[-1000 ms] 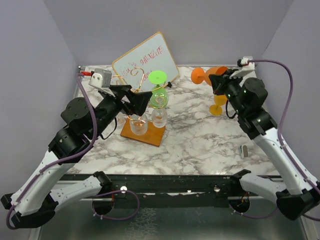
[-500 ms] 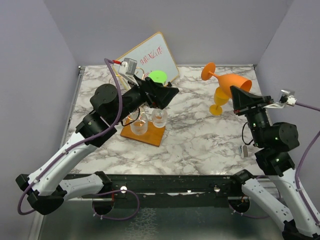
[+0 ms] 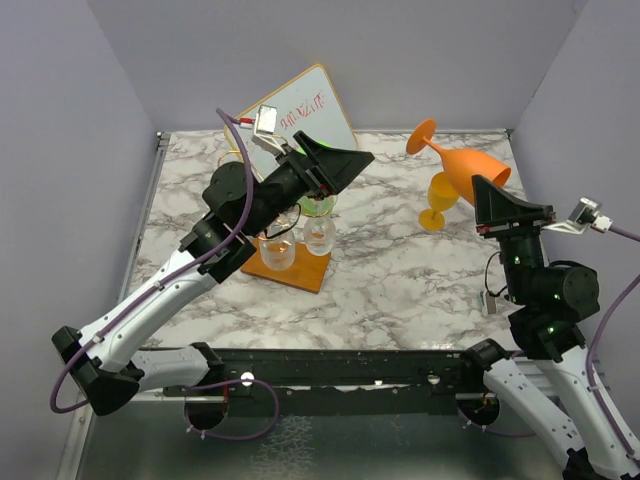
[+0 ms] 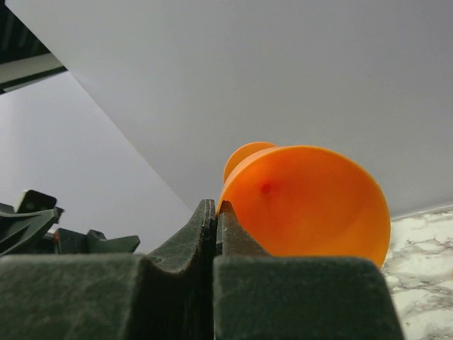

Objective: Place the wine glass upside down on the wine glass rack

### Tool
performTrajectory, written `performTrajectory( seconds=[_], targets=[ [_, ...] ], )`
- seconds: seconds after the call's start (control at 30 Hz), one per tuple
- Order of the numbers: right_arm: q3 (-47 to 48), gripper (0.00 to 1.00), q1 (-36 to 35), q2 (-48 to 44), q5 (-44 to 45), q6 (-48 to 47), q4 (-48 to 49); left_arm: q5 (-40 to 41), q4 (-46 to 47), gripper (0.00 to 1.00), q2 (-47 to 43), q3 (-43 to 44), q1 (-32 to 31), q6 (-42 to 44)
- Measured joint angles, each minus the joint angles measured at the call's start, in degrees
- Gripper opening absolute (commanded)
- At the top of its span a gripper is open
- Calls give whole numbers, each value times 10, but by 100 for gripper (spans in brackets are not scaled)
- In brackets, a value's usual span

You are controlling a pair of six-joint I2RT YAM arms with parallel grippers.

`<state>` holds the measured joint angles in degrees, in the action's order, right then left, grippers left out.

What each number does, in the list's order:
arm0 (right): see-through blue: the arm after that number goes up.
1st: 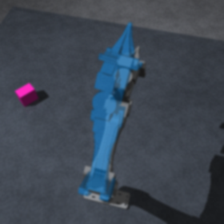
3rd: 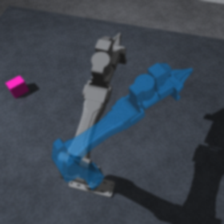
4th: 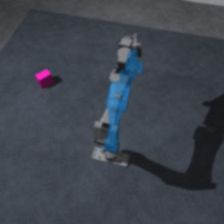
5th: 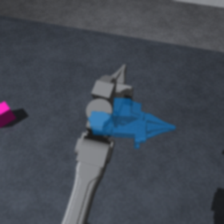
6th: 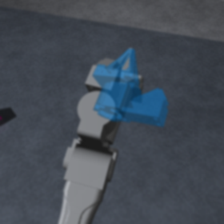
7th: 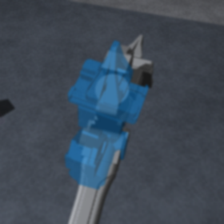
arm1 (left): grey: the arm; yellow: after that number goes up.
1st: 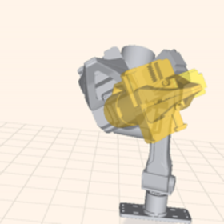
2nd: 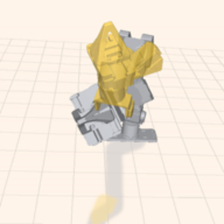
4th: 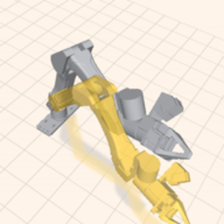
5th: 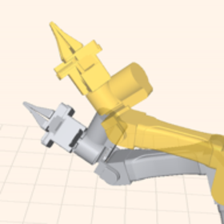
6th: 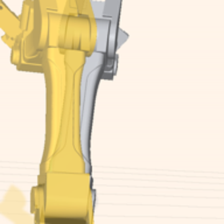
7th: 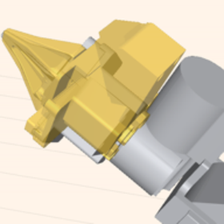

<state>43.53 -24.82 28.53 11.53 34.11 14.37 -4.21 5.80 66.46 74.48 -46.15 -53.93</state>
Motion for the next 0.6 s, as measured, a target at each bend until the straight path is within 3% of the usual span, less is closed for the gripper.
performTrajectory(
  seconds=[0.47,0.6],
  targets=[
    [-19,1,0,0,7,34,76,17,137,98,92,-38,-22,-164],
    [-21,1,0,0,6,41,93,34,156,86,133,-15,-48,-170]
  ],
)
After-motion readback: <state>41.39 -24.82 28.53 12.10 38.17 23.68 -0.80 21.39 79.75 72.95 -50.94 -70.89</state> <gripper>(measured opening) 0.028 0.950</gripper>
